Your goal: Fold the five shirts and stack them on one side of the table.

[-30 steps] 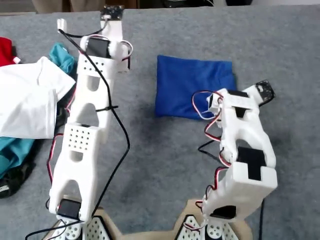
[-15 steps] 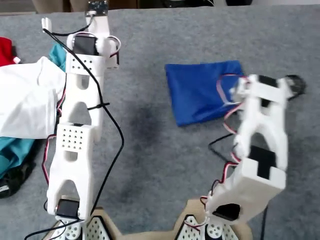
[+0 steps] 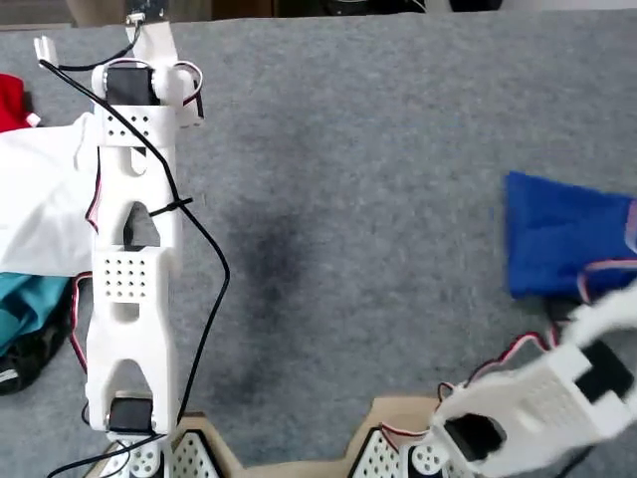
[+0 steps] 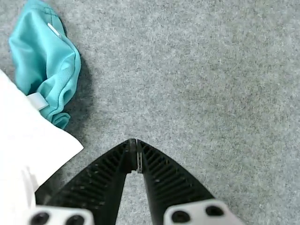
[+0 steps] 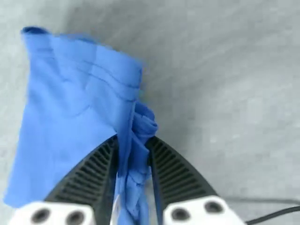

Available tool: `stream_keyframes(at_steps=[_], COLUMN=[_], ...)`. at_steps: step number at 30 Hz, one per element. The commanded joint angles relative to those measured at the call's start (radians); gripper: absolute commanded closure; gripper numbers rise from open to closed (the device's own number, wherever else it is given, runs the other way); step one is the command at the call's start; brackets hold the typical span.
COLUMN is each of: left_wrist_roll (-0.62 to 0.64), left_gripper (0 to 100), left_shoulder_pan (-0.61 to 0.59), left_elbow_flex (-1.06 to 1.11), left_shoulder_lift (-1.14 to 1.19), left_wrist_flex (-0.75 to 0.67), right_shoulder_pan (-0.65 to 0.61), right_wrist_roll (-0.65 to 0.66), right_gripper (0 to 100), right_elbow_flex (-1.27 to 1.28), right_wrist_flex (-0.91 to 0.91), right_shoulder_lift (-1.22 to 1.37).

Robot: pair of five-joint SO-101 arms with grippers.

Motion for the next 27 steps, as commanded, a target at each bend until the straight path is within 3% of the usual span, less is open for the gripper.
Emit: stream_keyframes(at_steps=[1,12,27], left_wrist_roll=[-0.006,-0.006,-0.006], left_gripper=[98,98,98], left_shoulder_pan=[-0.008,-0.005,-0.002], left_elbow_flex=[-0.003,-0.003,-0.003], left_shoulder_lift=[-0.073,-0.073,-0.073], left_wrist_flex=[0.012,0.012,0.012], right_shoulder_pan=[0.171,0.481,0.51], right_wrist_roll=[0.081,0.229,0.229], right_gripper=[99.4,99.3,99.2], right_elbow_flex=[-0.056,-0.05,-0.05], right_wrist_flex=[-0.003,0.002,-0.003], right_shoulder_lift=[-0.005,-0.004,-0.002])
